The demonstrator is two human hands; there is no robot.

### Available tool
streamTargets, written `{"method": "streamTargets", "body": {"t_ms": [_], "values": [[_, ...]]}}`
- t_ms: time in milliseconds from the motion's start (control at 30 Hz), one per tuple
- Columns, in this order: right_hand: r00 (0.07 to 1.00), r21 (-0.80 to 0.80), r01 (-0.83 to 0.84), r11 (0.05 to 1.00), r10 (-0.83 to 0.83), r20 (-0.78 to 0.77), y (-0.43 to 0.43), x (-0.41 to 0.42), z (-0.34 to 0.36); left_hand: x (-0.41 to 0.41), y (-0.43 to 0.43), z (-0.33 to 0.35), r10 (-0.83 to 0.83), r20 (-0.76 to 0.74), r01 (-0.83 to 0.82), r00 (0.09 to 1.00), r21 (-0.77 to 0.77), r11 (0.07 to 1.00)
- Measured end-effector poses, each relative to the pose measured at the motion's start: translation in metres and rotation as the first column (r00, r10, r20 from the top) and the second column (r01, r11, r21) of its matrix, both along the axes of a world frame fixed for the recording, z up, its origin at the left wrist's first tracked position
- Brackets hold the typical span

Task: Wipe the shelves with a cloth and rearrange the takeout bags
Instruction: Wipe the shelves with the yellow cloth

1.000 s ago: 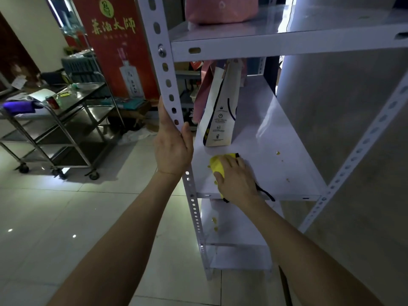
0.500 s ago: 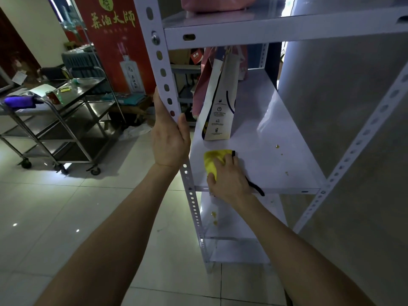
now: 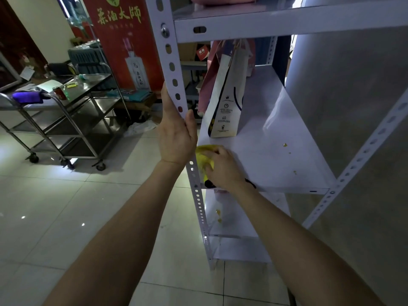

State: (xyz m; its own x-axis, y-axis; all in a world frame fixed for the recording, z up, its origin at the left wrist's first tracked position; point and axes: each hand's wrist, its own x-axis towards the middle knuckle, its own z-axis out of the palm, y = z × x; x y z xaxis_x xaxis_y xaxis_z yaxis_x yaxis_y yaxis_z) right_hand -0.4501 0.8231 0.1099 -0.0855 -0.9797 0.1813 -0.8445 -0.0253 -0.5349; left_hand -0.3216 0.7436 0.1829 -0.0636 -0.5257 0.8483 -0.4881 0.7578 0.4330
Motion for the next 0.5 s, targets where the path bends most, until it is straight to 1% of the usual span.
{"method": "streamTargets", "body": {"t_ms": [33, 67, 133, 200, 233, 267, 300, 367, 400, 467, 500], "values": [[1.0, 0.002, 0.014, 1.0, -0.014, -0.01, 0.0, -0.013, 0.002, -0.001, 0.0, 0.0, 0.003, 0.001, -0.003, 1.0, 0.002, 1.0], [0.997, 0.008, 0.07, 0.997, -0.07, -0.037, 0.0, -0.031, 0.003, -0.001, 0.0, 0.001, 0.003, 0.002, -0.003, 1.0, 0.004, 1.0], [0.957, 0.013, 0.283, 0.959, -0.282, -0.062, 0.001, -0.073, 0.002, -0.001, 0.0, 0.001, -0.001, -0.001, 0.001, 1.0, -0.003, 1.0], [0.889, 0.024, 0.458, 0.889, -0.457, -0.036, 0.003, -0.098, -0.001, -0.002, 0.0, -0.001, 0.001, -0.014, -0.001, 1.0, -0.014, 1.0], [0.868, 0.035, 0.497, 0.867, -0.495, -0.041, 0.002, -0.094, -0.002, -0.002, -0.001, -0.001, -0.001, -0.016, 0.001, 1.0, -0.013, 1.0], [0.872, 0.047, 0.49, 0.871, -0.488, -0.051, -0.001, -0.079, -0.002, -0.002, -0.001, -0.001, -0.001, -0.019, 0.001, 1.0, -0.008, 1.0], [0.903, 0.04, 0.428, 0.903, -0.426, -0.054, -0.003, -0.059, -0.002, -0.002, -0.001, -0.002, 0.0, -0.024, 0.0, 1.0, -0.002, 1.0], [0.98, 0.0, 0.196, 0.981, -0.196, -0.032, -0.004, -0.015, -0.004, -0.001, -0.001, -0.001, -0.009, -0.02, 0.009, 1.0, 0.0, 1.0], [0.997, -0.014, 0.072, 0.997, -0.072, -0.025, 0.0, 0.0, -0.005, -0.001, -0.001, -0.001, -0.014, -0.015, 0.014, 1.0, 0.003, 1.0], [0.992, -0.03, -0.117, 0.993, 0.115, -0.043, 0.008, -0.002, -0.004, 0.0, 0.0, -0.001, -0.016, -0.01, 0.016, 1.0, 0.007, 1.0], [0.983, -0.02, -0.173, 0.985, 0.171, -0.067, 0.011, -0.015, -0.003, -0.001, 0.0, -0.001, -0.013, -0.009, 0.013, 1.0, 0.003, 1.0]]}}
